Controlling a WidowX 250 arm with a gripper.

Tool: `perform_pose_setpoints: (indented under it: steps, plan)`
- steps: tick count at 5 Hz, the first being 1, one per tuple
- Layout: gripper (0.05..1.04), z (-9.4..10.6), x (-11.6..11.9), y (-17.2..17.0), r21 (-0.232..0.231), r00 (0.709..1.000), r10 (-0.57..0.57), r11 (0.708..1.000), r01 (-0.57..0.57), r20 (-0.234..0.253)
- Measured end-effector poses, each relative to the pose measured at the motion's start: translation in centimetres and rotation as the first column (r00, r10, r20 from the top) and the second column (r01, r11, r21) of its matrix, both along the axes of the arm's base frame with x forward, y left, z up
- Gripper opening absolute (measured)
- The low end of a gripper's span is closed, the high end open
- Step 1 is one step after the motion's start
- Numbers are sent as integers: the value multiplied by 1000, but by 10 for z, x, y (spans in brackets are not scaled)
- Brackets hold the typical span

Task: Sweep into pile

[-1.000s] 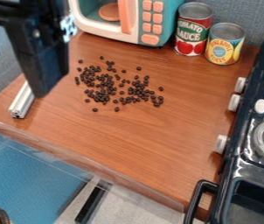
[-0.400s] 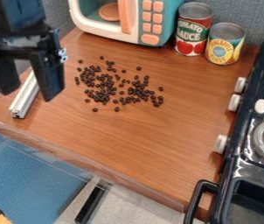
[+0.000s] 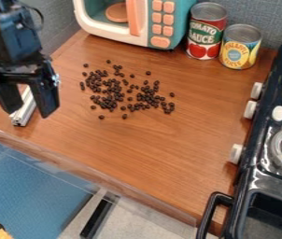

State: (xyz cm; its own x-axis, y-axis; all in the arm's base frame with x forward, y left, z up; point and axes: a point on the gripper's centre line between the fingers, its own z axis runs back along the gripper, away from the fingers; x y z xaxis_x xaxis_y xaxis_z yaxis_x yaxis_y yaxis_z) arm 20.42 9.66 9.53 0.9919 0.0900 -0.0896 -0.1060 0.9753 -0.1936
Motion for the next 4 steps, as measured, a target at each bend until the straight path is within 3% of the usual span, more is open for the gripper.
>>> perform_pose_setpoints:
  steps: [1, 2, 3, 4]
  plan:
    - [1001, -35, 16, 9, 46, 998, 53, 997, -54, 23]
    - [1001, -49, 30, 11, 124, 993, 93, 987, -102, 76]
    - [1001, -60, 42, 17, 146, 985, 139, 977, -153, 101]
    - [1001, -53, 58, 26, 154, 977, 178, 969, -195, 118]
